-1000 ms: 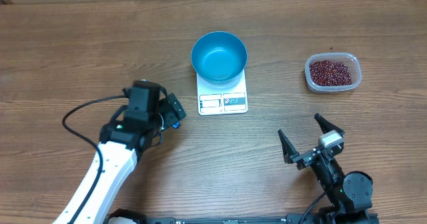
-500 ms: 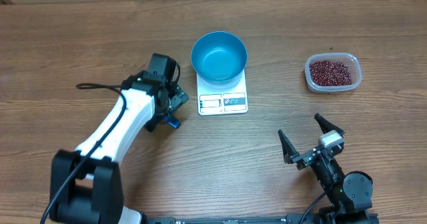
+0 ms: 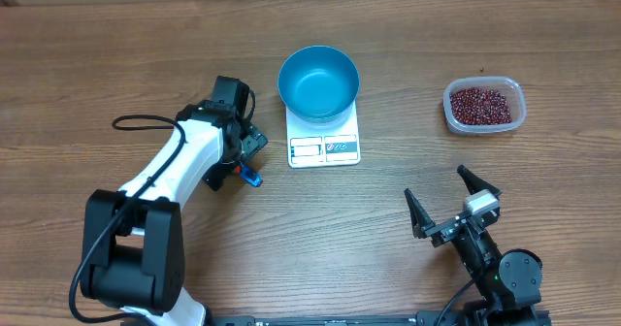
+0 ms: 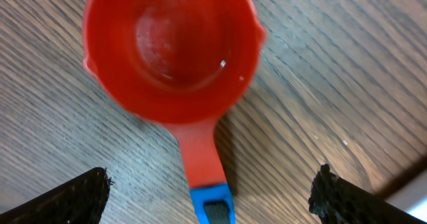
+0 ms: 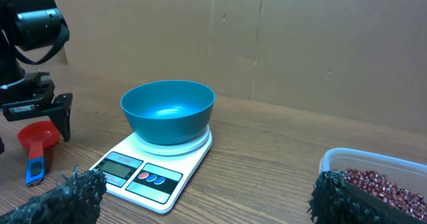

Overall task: Scoop item into bowl and weigh 150g on scale
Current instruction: 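Move left gripper down over the red scoop and grasp it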

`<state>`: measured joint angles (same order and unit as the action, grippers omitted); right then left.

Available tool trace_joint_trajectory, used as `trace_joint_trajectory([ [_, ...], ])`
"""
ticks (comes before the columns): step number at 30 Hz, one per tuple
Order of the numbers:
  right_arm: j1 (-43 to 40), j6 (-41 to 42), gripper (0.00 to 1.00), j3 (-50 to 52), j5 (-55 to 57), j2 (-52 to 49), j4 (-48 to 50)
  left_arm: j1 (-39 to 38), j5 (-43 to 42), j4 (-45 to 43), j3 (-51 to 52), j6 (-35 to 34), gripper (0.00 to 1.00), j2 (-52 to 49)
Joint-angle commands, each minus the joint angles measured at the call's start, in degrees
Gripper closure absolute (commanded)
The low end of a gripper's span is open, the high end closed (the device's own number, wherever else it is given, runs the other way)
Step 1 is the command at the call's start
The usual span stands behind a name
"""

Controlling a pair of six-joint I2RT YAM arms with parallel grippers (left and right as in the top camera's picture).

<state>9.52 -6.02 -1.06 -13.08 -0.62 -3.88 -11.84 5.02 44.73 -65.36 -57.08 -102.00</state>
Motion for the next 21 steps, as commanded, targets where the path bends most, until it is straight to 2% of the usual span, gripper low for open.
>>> trace_joint_trajectory([
  [1,0.13,0.24,0.00,0.59,0.39,0.46,0.37,0.31,0.39,-0.96,-1.11,-0.76,0.01,-3.17],
  [6,0.13,0.24,0.00,0.59,0.42,0.46,0.37,0.31,-0.55,-4.11,-1.11,-0.74,0.08,-5.68],
  [12,0.13,0.24,0.00,0.59,0.42,0.46,0.37,0.31,-0.59,-5.99,-1.11,-0.79,0.27,-7.98],
  [18,0.13,0.24,0.00,0.59,0.39,0.46,0.37,0.31,-1.66,-5.97,-1.11,-0.79,0.53,-9.64],
  [21,0.13,0.24,0.00,0.59,0.42,0.46,0.37,0.31,-1.92,-5.57,-1.11,-0.79,0.62,-9.75],
])
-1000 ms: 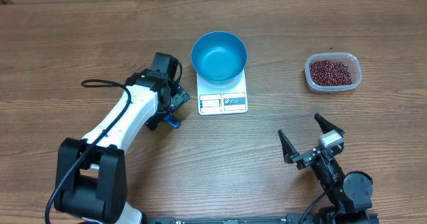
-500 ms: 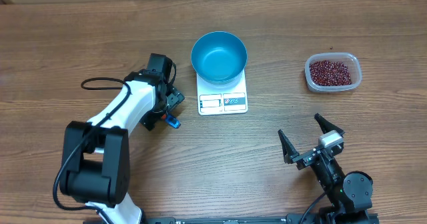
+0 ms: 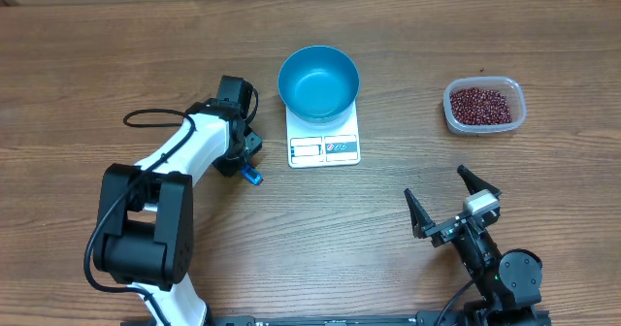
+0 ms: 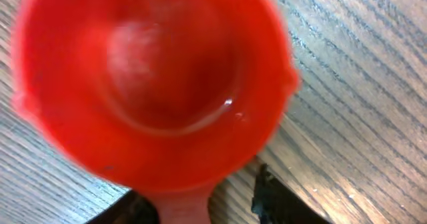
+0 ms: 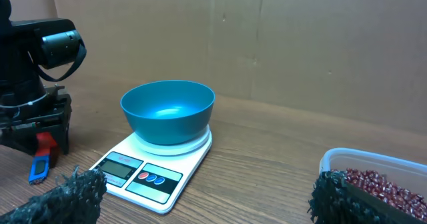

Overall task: Scoop item into bowl and weigh 150g on scale
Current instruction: 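Move left gripper down over the red scoop and grasp it, then lift the red scoop with left gripper toward center near the scale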

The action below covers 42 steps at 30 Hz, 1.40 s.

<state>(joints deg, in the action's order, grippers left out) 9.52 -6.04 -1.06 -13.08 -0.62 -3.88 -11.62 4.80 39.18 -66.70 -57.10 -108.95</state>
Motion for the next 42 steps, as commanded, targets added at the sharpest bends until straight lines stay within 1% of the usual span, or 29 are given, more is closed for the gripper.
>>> trace_joint_trajectory([
  [1,0.13,0.26,0.00,0.59,0.39,0.46,0.37,0.09,-1.68,0.02,0.22,-0.74,0.65,-2.80],
  [3,0.13,0.26,0.00,0.59,0.39,0.46,0.37,0.09,-1.68,0.17,0.22,-0.76,0.69,-2.80],
  [6,0.13,0.26,0.00,0.59,0.39,0.46,0.37,0.09,-1.88,0.33,0.22,-0.74,0.73,-2.80],
  [10,0.13,0.26,0.00,0.59,0.39,0.46,0.37,0.09,-2.19,1.51,0.22,-0.70,0.81,-2.80],
  [11,0.13,0.26,0.00,0.59,0.39,0.46,0.37,0.09,-3.13,1.51,0.20,-0.20,0.86,-2.80],
  [12,0.13,0.26,0.00,0.59,0.42,0.46,0.37,0.09,-3.45,1.46,0.20,-0.11,0.89,-2.80],
  [13,0.13,0.26,0.00,0.59,0.39,0.46,0.37,0.09,-4.57,1.49,0.13,0.02,0.94,-2.80],
  [14,0.13,0.26,0.00,0.59,0.39,0.46,0.37,0.09,-5.01,1.49,0.07,0.22,0.96,-2.80],
  [17,0.13,0.26,0.00,0.59,0.39,0.46,0.37,0.09,-6.38,2.36,-1.38,0.94,0.96,-2.67],
  [22,0.13,0.26,0.00,0.59,0.39,0.46,0.37,0.07,-6.05,7.98,-7.04,1.53,0.96,-0.42],
  [26,0.13,0.26,0.00,0.59,0.39,0.46,0.37,-0.07,-5.27,12.15,-11.89,1.81,0.96,5.64],
  [30,0.13,0.26,0.00,0.59,0.39,0.46,0.37,-0.81,-5.20,13.05,-12.50,1.77,0.96,11.98],
  [34,0.13,0.26,0.00,0.59,0.42,0.46,0.42,-4.17,-4.35,13.53,-12.48,0.44,0.96,17.77],
  [38,0.13,0.57,0.00,0.59,-0.07,0.46,0.42,-8.66,-4.42,13.55,-12.48,-3.69,0.96,19.37],
  [39,0.13,1.79,0.00,0.59,-0.48,0.46,0.44,-9.70,-4.52,13.75,-12.48,-5.16,0.96,19.34],
  [41,0.13,7.19,0.00,0.59,-0.87,0.46,0.61,-11.82,-4.63,14.36,-12.48,-9.44,0.96,19.34],
  [42,0.13,12.41,0.00,0.59,-2.08,0.46,0.68,-13.27,-4.61,14.56,-12.48,-12.94,0.96,19.34],
])
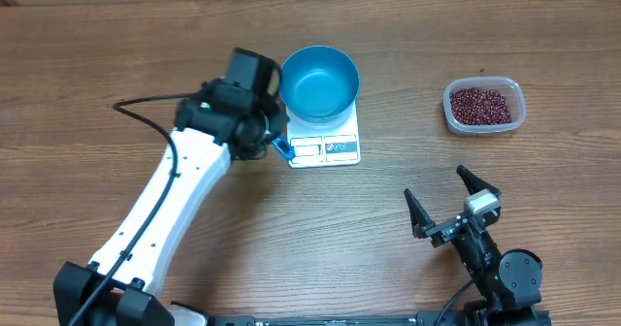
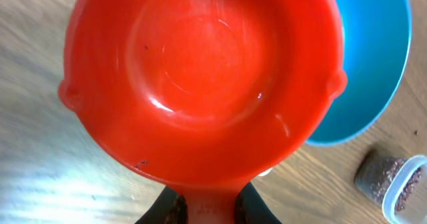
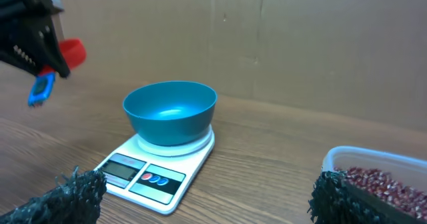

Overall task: Scoop item into bowl and weigh 150g on scale
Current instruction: 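Lift the red scoop with left gripper toward center near the scale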

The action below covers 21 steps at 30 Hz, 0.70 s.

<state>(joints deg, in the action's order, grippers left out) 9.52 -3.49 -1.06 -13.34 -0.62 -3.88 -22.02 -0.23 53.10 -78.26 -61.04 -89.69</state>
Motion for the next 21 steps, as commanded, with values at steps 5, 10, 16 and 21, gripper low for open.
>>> trace_joint_trajectory([
  [5,0.13,41.75,0.00,0.59,-8.50,0.46,0.83,-6.73,0.39,0.61,-0.92,-22.67,0.96,0.09],
  [10,0.13,68.57,0.00,0.59,-11.98,0.46,1.01,-9.20,0.17,0.52,-0.92,-28.28,0.96,0.09],
  [16,0.13,69.42,0.00,0.59,-11.41,0.46,2.95,-10.32,-2.08,0.22,-0.92,-30.64,0.96,0.07],
  [21,0.13,63.25,0.00,0.57,-16.59,0.46,3.93,-10.32,-2.43,0.15,-0.92,-31.34,0.96,0.07],
])
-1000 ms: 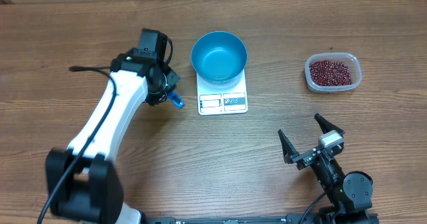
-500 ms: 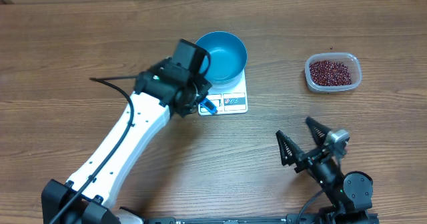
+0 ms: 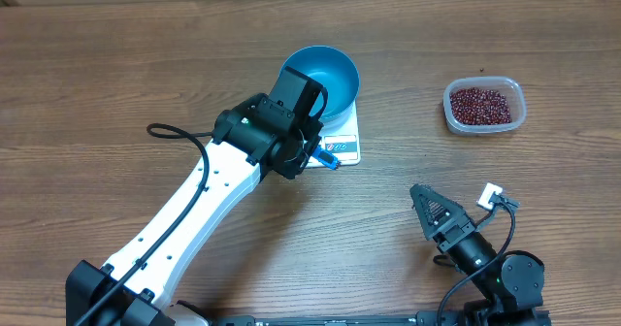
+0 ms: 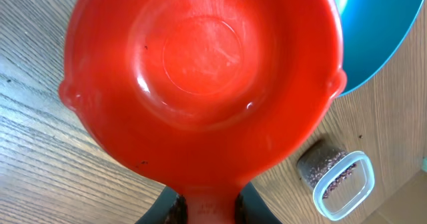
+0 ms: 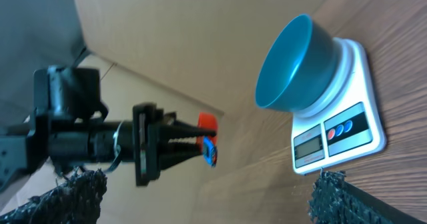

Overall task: Scoop item into bowl and weigh 150g on scale
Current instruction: 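Lift the red scoop with left gripper toward center near the scale, then reach right gripper to the scoop's blue handle and grasp it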

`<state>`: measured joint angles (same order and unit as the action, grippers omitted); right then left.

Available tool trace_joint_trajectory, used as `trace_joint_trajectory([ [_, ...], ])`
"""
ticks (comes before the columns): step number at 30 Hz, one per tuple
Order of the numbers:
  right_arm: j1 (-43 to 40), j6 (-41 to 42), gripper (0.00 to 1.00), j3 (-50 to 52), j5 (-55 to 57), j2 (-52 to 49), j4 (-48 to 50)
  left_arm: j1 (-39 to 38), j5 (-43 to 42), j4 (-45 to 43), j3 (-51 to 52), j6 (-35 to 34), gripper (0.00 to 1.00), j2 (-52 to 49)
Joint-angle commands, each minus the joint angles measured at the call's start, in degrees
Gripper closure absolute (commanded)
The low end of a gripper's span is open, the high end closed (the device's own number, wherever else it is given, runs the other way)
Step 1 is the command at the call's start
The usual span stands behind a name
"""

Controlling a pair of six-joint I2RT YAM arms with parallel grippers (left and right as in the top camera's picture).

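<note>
My left gripper (image 4: 203, 207) is shut on the handle of the empty red scoop (image 4: 200, 77), which is held in the air. Overhead, that gripper (image 3: 315, 151) hangs over the front left of the white scale (image 3: 342, 151); only the scoop's blue handle tip (image 3: 328, 157) shows, the cup is hidden under the arm. The empty blue bowl (image 3: 320, 81) stands on the scale. A clear tub of red beans (image 3: 483, 105) sits at the far right. My right gripper (image 3: 437, 212) stays open near the front edge, rolled onto its side, holding nothing.
The right wrist view is tilted; it shows the bowl (image 5: 293, 64), the scale (image 5: 340, 127) and the left arm carrying the scoop (image 5: 208, 144). A black cable trails from the left arm (image 3: 179, 137). Bare wooden tabletop (image 3: 408, 200) lies between scale and tub.
My left gripper, still holding the scoop, has moved right from beside the bowl's left rim to over the scale's front left. The right gripper has rolled onto its side.
At first my left gripper stood open over the scoop lying on the table left of the scale. Then it was down around the handle. Later it held the scoop lifted beside the bowl, and now over the scale's front, nearer the beans.
</note>
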<state>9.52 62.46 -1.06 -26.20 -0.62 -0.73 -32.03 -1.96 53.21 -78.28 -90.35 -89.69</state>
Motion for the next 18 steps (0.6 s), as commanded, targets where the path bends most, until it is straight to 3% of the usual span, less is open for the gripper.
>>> trace_joint_trajectory([
  [1,0.13,-3.52,0.00,0.57,-4.46,0.46,1.22,-0.31,-0.81,0.02,-0.90,-2.08,0.96,0.09],
  [11,0.17,-9.40,0.00,-1.38,-7.17,-3.19,3.45,-0.28,-4.11,-1.20,-0.90,-1.99,0.96,0.07],
  [18,1.22,-17.84,0.03,-7.23,-9.46,-19.98,7.76,-0.28,-4.11,-1.16,-0.90,-1.77,0.96,0.07],
])
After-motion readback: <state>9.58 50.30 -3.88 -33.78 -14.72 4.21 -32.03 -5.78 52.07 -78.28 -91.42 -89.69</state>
